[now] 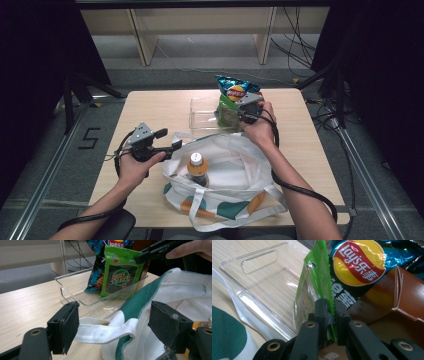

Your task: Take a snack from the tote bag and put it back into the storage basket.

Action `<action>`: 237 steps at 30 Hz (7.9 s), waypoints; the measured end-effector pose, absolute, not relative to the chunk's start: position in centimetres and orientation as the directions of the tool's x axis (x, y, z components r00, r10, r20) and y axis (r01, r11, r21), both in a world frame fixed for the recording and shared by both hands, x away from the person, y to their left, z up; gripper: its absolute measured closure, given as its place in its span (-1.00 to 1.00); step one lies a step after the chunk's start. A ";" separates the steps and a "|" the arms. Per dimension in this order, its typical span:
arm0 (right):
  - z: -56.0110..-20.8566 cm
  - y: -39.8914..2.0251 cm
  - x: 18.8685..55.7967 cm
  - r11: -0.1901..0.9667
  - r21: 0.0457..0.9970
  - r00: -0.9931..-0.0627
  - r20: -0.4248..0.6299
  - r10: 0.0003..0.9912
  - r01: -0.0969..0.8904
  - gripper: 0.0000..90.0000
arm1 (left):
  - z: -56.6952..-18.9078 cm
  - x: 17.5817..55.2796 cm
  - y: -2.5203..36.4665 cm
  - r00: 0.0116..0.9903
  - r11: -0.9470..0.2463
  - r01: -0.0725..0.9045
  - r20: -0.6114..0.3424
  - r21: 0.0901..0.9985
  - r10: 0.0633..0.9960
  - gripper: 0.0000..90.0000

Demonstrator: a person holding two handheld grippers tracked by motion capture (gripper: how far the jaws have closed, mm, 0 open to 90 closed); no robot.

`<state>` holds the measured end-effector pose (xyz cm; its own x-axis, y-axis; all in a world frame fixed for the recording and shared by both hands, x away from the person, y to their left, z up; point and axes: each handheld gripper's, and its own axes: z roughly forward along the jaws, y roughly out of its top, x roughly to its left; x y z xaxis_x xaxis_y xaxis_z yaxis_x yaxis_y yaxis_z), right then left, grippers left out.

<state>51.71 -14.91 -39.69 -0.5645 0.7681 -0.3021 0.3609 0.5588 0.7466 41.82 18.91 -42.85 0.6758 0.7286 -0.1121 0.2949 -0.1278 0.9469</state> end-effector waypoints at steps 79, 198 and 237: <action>-38.8 -25.4 42.6 0.203 0.890 -0.460 0.008 0.888 0.408 0.05 | -41.7 40.4 19.7 0.665 -0.079 0.264 -0.122 0.961 0.737 -0.45; -42.0 -28.8 40.0 0.116 0.871 -0.382 0.087 0.920 0.477 0.04 | -40.9 37.9 14.1 0.887 -0.164 0.185 -0.093 0.969 0.453 0.30; -41.8 -29.3 39.9 0.128 0.876 -0.372 0.062 0.926 0.464 0.04 | -36.9 38.8 13.7 0.888 -0.113 0.139 -0.073 0.984 0.454 0.30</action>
